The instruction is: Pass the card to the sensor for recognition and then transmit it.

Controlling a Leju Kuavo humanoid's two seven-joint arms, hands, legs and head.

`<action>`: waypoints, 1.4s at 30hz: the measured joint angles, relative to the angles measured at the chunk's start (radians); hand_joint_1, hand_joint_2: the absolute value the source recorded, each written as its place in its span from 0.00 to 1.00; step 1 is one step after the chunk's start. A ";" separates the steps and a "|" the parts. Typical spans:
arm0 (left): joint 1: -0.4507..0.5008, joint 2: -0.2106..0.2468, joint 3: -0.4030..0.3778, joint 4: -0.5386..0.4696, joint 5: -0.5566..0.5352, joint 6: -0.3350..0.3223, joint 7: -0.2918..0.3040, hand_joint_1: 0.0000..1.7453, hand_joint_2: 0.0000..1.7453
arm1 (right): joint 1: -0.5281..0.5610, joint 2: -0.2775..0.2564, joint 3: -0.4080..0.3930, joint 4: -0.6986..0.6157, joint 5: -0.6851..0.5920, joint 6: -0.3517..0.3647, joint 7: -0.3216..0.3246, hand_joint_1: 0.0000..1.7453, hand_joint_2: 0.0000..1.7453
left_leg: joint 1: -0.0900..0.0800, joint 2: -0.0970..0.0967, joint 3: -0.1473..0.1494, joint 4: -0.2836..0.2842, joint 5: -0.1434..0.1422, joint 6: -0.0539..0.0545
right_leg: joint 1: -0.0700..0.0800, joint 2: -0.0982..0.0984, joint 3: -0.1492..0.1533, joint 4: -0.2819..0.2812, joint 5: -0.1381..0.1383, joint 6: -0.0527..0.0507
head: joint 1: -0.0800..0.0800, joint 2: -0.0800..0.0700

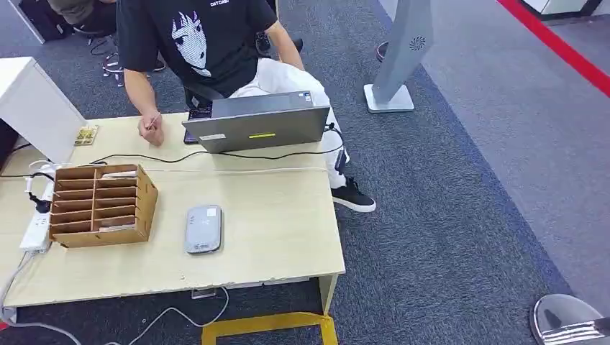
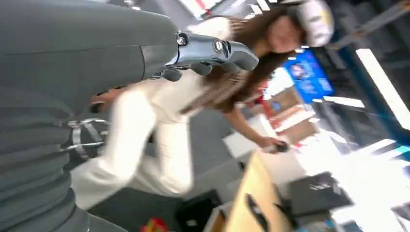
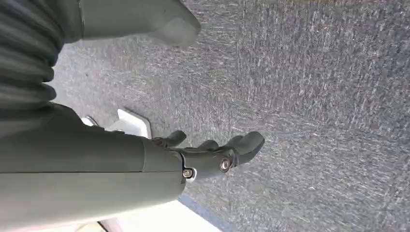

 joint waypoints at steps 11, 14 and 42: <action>-0.011 0.034 -0.232 -0.153 -0.121 0.000 0.014 0.00 1.00 | -0.005 0.000 0.003 0.000 0.038 0.024 0.011 0.00 1.00 | 0.000 0.000 0.000 0.000 0.001 0.000 | 0.000 0.000 0.000 0.000 0.000 0.000 | 0.000 0.000; -0.031 0.060 -0.270 -0.158 -0.132 0.000 0.033 0.00 1.00 | -0.006 0.000 0.003 0.000 0.043 0.028 0.012 0.00 1.00 | 0.000 0.000 0.001 0.000 0.001 0.000 | 0.000 0.000 0.000 0.000 0.001 -0.001 | 0.000 0.000; -0.658 0.492 -0.359 0.420 -0.730 0.000 0.486 0.00 1.00 | -0.022 -0.006 0.029 0.000 0.104 0.068 0.029 0.00 1.00 | 0.001 -0.003 -0.001 0.000 0.008 -0.004 | 0.002 -0.001 -0.003 0.003 0.004 -0.004 | 0.000 0.000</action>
